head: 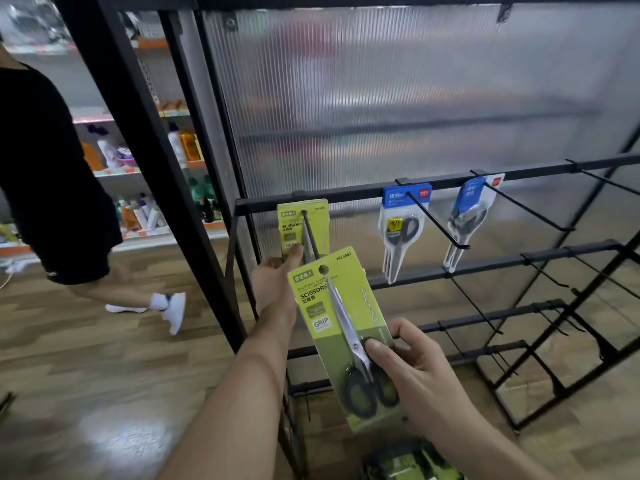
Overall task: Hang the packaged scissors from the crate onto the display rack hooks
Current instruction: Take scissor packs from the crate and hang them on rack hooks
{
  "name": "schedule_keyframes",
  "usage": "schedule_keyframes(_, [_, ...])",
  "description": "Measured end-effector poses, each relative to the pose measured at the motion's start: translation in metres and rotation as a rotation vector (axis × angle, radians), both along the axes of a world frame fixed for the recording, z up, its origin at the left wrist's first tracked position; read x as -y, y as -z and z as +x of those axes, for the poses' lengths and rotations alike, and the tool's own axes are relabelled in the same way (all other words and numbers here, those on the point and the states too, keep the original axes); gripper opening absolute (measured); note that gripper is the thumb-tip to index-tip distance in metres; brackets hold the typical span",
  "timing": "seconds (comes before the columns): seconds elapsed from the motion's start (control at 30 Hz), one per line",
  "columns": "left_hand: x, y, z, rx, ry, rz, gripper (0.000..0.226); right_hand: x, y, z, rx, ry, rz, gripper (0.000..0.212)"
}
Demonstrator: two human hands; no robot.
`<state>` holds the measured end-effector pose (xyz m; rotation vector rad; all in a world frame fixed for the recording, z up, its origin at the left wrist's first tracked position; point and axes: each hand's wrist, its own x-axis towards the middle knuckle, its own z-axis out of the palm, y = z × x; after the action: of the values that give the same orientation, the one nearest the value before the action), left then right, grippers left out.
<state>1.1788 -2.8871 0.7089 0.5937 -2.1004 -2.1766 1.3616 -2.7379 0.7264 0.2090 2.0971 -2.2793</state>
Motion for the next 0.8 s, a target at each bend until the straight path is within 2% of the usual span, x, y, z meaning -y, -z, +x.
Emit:
schedule_keyframes(0.17, [0.006,-0.001,-0.002,-0.009,0.047,-0.154,0.041,0.006,0.010,-0.007,0.006,0.049,0.073,0.015])
schedule_keyframes(0.33, [0.009,-0.008,0.012,0.010,0.097,-0.269,0.019,0.012,0.013,-0.017,0.033,0.070,0.128,0.013])
schedule_keyframes(0.47, [0.015,-0.010,0.042,-0.060,0.179,-0.224,0.015,0.015,0.019,-0.028,0.048,0.068,0.179,0.010])
schedule_keyframes(0.6, [0.024,-0.015,0.063,-0.087,0.228,-0.238,0.030,0.020,0.023,-0.052,0.073,0.081,0.196,0.015])
schedule_keyframes(0.8, [0.032,-0.014,0.080,-0.139,0.285,-0.248,0.030,0.038,0.030,-0.119,0.113,0.135,0.219,0.016])
